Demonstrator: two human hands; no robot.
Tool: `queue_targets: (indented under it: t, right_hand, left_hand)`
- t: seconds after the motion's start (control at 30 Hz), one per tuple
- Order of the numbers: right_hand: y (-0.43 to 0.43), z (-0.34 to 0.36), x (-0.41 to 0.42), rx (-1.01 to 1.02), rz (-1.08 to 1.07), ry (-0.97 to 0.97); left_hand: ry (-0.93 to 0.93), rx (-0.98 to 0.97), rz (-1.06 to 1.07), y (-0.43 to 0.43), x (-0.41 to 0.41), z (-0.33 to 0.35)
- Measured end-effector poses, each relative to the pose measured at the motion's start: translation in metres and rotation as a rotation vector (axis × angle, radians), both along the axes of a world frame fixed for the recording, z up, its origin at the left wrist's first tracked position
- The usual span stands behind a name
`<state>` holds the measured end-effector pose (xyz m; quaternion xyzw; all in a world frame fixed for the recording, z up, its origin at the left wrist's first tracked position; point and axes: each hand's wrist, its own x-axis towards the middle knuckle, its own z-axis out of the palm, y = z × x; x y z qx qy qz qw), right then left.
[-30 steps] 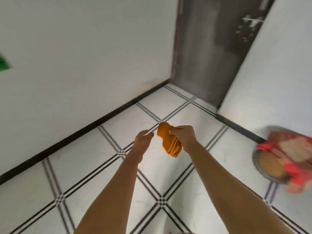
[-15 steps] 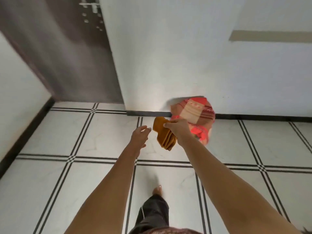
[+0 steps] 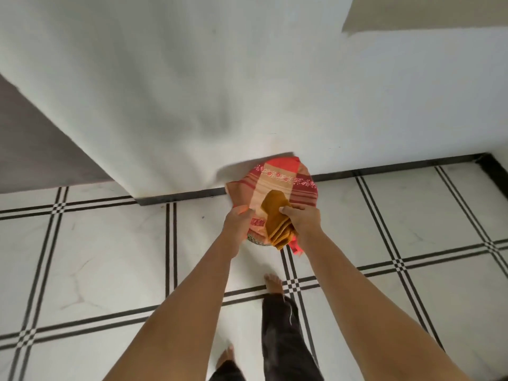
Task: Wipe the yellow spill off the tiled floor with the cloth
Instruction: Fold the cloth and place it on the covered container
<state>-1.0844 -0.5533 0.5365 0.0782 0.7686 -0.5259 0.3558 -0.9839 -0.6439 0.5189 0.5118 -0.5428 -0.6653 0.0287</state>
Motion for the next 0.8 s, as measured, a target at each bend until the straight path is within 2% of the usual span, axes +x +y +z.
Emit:
queue_targets:
  t: [0.23,0.43,0.5,0.57,0.7,0.8]
  right_hand:
    - [-0.067,-0.165,-0.149,0.063,-0.123,-0.162]
    - [-0.105,-0.279,-0.222,-0.074,-0.240,-0.278]
    - [-0.104,-0.313,-0.226,-0.093,-0.252,-0.395]
    - [-0.096,-0.346,-0.222,-0.019,-0.272,-0.478]
    - [-0.080,-0.376,-0.214,0.112,-0.342,-0.455]
    - [-0.072,-0.367,-0.204,0.150,-0.330,-0.431]
  left_hand:
    - [-0.167,0.126,0.079,-0.069,-0.141,-0.147]
    - [-0.143,0.289,0.201,-0.105,-0.220,-0.271]
    - [-0.170,0.285,0.202,-0.107,-0.230,-0.302]
    - [-0.203,0.305,0.229,-0.100,-0.231,-0.328]
    - [-0.240,0.416,0.344,-0.085,-0.221,-0.357]
    - [-0.251,0.464,0.434,-0.071,-0.198,-0.341]
